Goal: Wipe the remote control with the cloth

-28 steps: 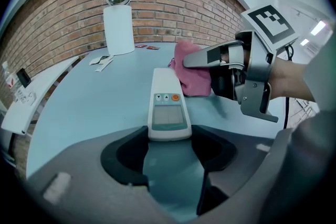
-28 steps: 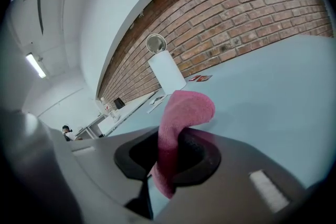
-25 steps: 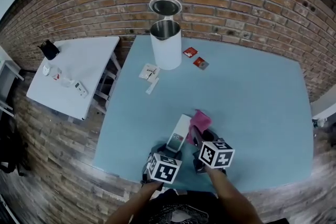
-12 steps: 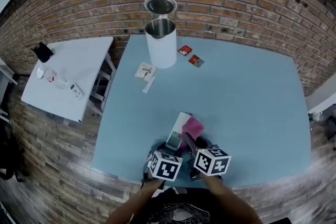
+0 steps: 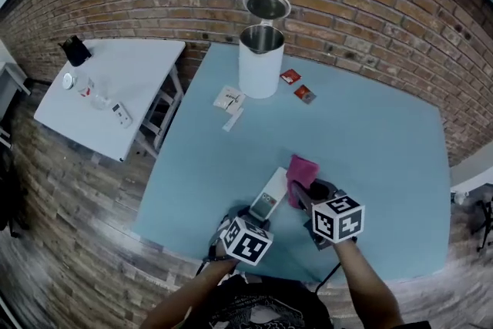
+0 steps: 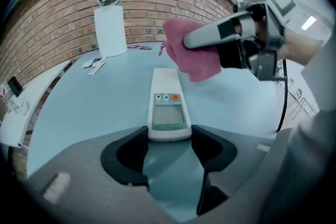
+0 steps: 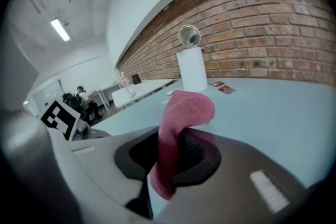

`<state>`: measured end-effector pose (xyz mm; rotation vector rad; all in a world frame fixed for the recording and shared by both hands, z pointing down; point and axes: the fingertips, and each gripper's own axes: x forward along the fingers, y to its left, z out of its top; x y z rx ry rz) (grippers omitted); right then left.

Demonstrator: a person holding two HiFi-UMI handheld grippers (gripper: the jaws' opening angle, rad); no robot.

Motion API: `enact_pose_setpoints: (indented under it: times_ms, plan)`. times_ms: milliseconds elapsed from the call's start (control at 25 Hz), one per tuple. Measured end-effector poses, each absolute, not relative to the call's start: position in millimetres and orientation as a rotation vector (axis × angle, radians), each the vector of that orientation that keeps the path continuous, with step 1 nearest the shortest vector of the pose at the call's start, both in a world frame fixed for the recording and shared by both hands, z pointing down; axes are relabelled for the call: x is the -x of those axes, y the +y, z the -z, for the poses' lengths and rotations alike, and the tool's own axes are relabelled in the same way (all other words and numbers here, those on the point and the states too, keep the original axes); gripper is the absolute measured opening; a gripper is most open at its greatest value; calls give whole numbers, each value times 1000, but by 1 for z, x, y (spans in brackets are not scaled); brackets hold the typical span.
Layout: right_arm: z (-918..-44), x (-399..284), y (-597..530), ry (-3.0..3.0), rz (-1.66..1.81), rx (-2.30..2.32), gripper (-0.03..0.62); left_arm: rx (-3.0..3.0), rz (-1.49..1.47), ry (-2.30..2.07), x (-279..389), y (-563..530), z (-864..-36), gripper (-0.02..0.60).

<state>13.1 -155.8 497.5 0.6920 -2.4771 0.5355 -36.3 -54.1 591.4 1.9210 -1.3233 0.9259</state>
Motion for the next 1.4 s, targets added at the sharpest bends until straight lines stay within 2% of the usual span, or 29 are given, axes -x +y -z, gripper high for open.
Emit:
enact_pose_setpoints:
  times_ms: [280,440,800,1400]
  plan:
    - [-500,4,-204,-2334,-123,-420,66,-1975,-986,-1240,35,-54,-593,253]
    - [-522,26,-216,-2271,-21,-283,66,-2017,-1017,-1165,33,-53,-592,253]
    - [-553,66,-216,-2184,-123,-53,66,-2047,-1061,-1097,32,-53,-594,253]
    - [-562,96,-172,-2124,-168,142,66,-2054,-1070,-1081,31,-52,-594,253]
